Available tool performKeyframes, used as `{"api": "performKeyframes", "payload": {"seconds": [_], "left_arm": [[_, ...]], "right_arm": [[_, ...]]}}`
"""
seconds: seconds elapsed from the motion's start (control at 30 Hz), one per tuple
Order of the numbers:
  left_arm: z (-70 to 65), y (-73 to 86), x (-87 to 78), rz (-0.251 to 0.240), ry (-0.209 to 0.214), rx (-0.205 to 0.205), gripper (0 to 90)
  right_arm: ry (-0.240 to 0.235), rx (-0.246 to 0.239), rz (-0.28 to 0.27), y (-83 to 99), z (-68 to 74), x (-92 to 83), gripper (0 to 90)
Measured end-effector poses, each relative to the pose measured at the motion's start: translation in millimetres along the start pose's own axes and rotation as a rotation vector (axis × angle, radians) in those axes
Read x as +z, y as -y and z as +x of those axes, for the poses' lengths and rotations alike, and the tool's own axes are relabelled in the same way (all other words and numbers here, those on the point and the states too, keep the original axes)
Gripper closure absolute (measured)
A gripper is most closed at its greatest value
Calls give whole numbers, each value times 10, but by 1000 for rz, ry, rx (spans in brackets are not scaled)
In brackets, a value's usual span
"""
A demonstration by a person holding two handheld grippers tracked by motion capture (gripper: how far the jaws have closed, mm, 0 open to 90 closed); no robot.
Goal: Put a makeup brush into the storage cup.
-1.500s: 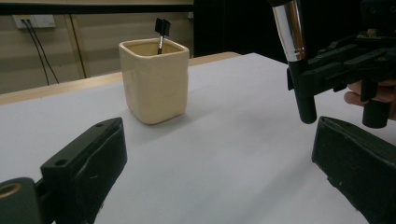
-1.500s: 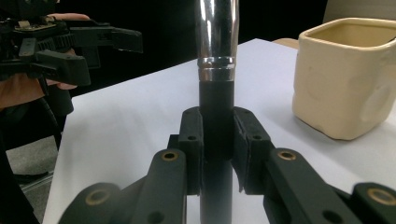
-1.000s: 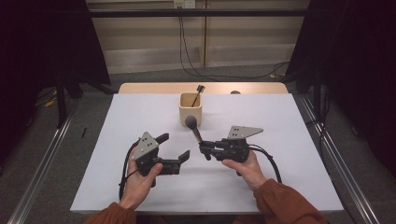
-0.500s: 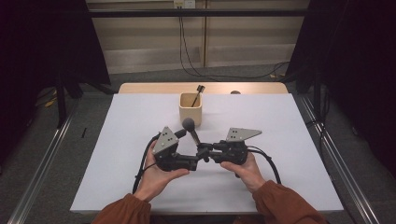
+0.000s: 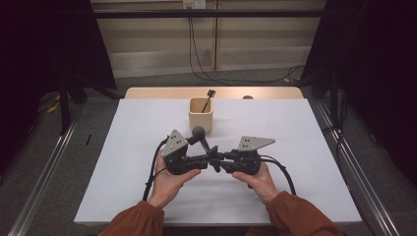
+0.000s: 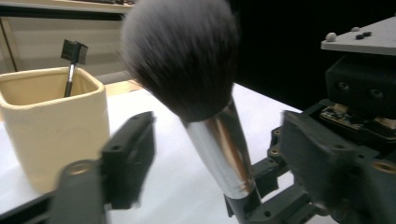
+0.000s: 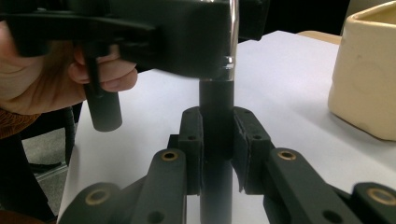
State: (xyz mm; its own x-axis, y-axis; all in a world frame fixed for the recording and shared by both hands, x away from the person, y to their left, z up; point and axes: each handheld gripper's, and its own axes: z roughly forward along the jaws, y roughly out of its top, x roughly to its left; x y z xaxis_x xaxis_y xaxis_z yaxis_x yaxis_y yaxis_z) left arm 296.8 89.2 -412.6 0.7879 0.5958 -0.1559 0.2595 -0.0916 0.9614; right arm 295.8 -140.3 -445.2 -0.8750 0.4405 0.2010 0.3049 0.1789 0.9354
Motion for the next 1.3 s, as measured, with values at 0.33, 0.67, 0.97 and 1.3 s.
{"api": "performKeyframes", "payload": {"seconds": [0.33,0.67,0.97,1.3], "left_arm": [[43,2,-8,8,22,-53,478],[35,2,-39,10,25,-54,643],[49,25,-30,8,49,-54,671],[15,13,-9,-2,66,-47,701]], "right_arm": [[12,4,-10,4,-15,-10,751],[12,6,-14,18,-9,10,751],[15,6,-16,39,-2,36,750],[21,11,-28,43,-8,35,742]]}}
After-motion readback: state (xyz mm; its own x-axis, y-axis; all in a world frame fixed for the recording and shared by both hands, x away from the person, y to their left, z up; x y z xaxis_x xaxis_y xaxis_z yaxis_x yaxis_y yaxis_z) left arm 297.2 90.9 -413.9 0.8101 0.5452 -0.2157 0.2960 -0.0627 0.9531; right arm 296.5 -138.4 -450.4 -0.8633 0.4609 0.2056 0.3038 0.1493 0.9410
